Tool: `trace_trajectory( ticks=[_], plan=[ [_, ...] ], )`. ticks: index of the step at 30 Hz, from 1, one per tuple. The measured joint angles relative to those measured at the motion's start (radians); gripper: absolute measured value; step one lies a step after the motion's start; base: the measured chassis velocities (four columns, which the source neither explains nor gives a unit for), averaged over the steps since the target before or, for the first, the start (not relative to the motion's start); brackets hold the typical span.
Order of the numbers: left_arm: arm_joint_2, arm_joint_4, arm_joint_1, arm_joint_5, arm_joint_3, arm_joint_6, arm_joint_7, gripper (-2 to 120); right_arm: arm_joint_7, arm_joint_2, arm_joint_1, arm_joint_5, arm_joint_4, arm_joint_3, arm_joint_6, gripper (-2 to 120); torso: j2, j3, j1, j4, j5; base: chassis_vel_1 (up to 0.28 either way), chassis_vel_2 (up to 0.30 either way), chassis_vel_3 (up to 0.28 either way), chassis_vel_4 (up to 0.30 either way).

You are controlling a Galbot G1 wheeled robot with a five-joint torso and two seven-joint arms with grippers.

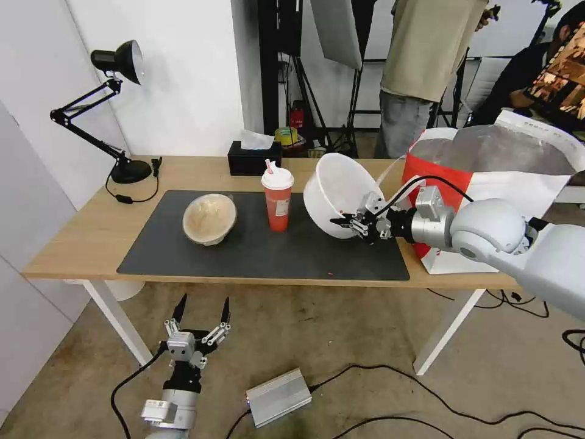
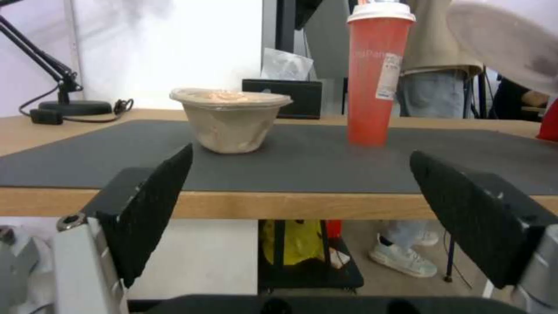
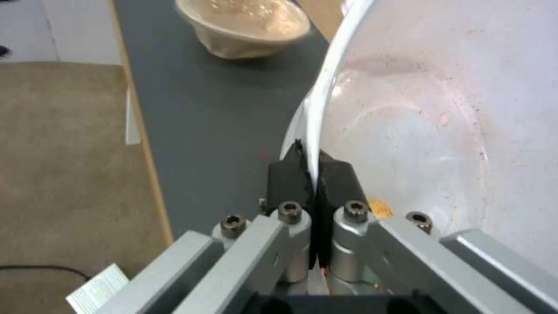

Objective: Pick up the trash from the table and place it into the takeout bag.

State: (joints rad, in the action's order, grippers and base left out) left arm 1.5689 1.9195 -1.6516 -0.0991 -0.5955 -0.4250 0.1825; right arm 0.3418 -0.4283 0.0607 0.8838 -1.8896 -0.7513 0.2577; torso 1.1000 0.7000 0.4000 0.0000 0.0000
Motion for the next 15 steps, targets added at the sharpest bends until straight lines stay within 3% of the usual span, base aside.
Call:
trace_trajectory(
  ticks=[15],
  plan=[
    [-0.002, -0.009, -0.003, 0.007, 0.009, -0.011, 0.000, 100, 0.010, 0.109, 0.020, 0.027, -0.135, 0.045, 0.003, 0, 0.000, 0.000, 0.000, -0.0001, 0.0000, 0.000, 0.000, 0.000, 0.000]
  ],
)
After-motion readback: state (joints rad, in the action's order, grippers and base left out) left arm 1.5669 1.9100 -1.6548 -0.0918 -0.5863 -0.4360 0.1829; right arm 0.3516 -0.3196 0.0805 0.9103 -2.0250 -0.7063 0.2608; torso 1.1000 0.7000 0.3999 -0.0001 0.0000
